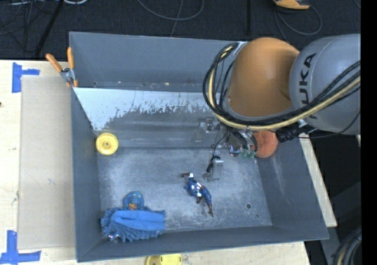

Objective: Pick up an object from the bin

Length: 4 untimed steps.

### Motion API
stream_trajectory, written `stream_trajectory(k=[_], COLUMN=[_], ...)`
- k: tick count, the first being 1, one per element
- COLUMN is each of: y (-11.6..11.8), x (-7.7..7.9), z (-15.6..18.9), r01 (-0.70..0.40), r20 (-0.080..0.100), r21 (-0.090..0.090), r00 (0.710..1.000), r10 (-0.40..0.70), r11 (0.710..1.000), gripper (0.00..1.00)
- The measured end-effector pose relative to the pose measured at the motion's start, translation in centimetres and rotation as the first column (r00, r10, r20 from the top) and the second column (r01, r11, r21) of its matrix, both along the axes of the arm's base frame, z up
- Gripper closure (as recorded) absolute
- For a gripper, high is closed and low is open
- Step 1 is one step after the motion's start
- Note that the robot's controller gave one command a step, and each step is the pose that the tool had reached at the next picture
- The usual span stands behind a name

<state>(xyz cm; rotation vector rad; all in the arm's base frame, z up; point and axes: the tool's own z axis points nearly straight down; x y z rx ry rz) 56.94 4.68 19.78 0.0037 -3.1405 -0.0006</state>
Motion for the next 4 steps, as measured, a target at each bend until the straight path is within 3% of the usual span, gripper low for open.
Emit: stream_trajectory(k=[1,2,4], y=[-1.3,-3.7,-2.2], x=[-1.9,-0.4,-3.7], z=[-4.3,-10.2,-12.4], r01=[-0.014,0.031,0.016], r20=[0.008,0.004,0.006], r21=[0.001,0.0,-0.001], r00=[1.0,1.0,1.0], r10=[0.014,-0.031,-0.016], r11=[1.0,1.0,1.0], gripper=[0.0,0.0,0.0])
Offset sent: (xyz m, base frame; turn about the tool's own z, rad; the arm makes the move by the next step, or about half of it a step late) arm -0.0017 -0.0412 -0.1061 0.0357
